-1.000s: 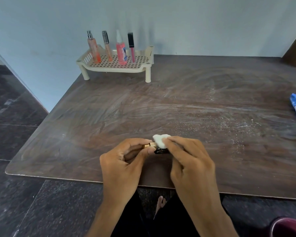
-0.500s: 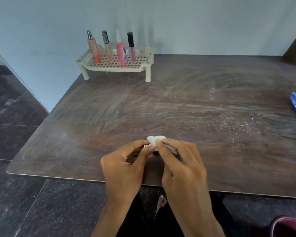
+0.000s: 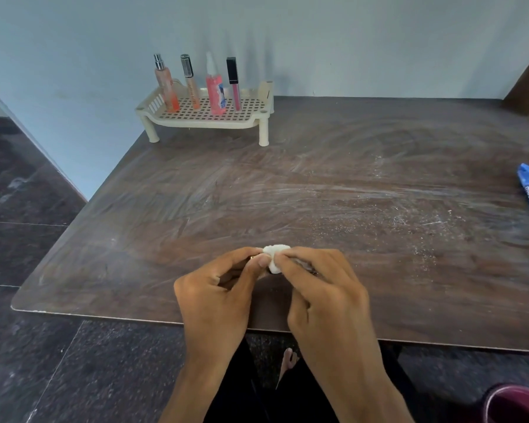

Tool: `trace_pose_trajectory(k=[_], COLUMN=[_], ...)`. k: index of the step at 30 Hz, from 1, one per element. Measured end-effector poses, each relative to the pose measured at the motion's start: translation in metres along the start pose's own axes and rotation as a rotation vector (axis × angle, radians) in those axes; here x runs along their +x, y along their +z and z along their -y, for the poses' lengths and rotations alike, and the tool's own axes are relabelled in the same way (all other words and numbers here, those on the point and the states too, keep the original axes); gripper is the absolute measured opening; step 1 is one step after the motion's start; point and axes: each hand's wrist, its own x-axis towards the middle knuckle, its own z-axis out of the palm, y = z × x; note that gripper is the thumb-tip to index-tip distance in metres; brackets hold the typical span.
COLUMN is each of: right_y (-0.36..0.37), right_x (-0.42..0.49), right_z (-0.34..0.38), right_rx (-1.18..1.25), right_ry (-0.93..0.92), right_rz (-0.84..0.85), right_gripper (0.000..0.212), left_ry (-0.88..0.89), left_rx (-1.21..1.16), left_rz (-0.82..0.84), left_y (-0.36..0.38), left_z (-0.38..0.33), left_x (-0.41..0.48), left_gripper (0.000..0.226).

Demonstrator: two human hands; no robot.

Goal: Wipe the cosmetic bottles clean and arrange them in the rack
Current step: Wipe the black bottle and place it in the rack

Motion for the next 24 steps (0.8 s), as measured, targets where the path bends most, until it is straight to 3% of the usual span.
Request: trace_pose_trajectory(k=[3, 6, 10, 14, 18, 24], right_y=[-0.009, -0.014, -0.008, -0.008, 0.000, 0.010], right_x=[-0.007, -0.009, -0.007, -0.007, -0.003, 0.007], right_z=[-0.022, -0.041, -0.040, -0.025, -0.009, -0.002], right_rx=[-0.064, -0.111, -0.085, -0.027, -0.029, 0.010], right_ry=[0.087, 0.206, 0.230, 0.144, 0.034, -0.078], right_rz=[0.004, 0.044, 0.019, -0.081, 0.016, 0.012], right_gripper=[0.036, 0.034, 0.029, 0.030, 0.034, 0.025], left_ry=[-0.014, -0.010, -0.017, -0.007, -0.023, -0.044], left_rx=[-0.033, -0.039, -0.042, -0.033, -0.039, -0.064], left_rz=[0.012, 0.039, 0.019, 0.029, 0.034, 0.042], left_y=[0.001, 0.001, -0.001, -0.001, -0.001, -0.003], left_z=[-0.003, -0.002, 0.001, -0.002, -0.001, 0.000], left_x=[-0.001, -0.001, 0.000, -0.001, 0.000, 0.001], left_gripper=[0.008, 0.016, 0.014, 0.012, 0.014, 0.013])
